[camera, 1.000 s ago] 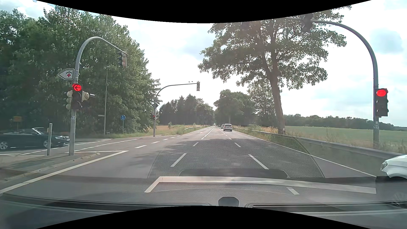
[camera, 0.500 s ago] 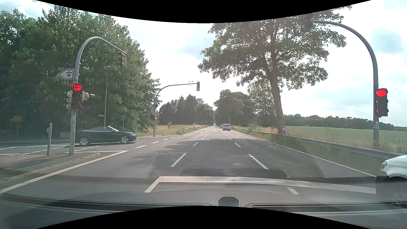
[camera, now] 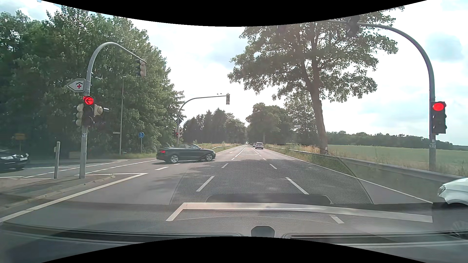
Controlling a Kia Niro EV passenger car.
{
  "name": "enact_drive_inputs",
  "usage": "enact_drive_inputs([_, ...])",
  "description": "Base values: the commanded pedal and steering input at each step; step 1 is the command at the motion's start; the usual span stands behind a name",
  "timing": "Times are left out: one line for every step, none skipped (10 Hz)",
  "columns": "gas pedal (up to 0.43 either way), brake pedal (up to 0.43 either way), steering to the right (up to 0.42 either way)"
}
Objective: Follow the waypoints while adhering to traffic rules and regulations
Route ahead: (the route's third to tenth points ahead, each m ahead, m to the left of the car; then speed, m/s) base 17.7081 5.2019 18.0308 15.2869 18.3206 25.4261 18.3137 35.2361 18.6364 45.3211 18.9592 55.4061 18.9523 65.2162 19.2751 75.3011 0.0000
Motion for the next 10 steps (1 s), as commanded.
enact_drive_inputs([0.0,0.47,-0.001])
enact_drive_inputs([0.0,0.47,-0.002])
enact_drive_inputs([0.0,0.476,-0.001])
enact_drive_inputs([0.0,0.476,-0.001])
enact_drive_inputs([0.0,0.47,-0.001])
enact_drive_inputs([0.0,0.47,-0.001])
enact_drive_inputs([0.0,0.47,-0.002])
enact_drive_inputs([0.0,0.47,-0.001])
enact_drive_inputs([0.0,0.47,-0.002])
enact_drive_inputs([0.0,0.47,-0.001])
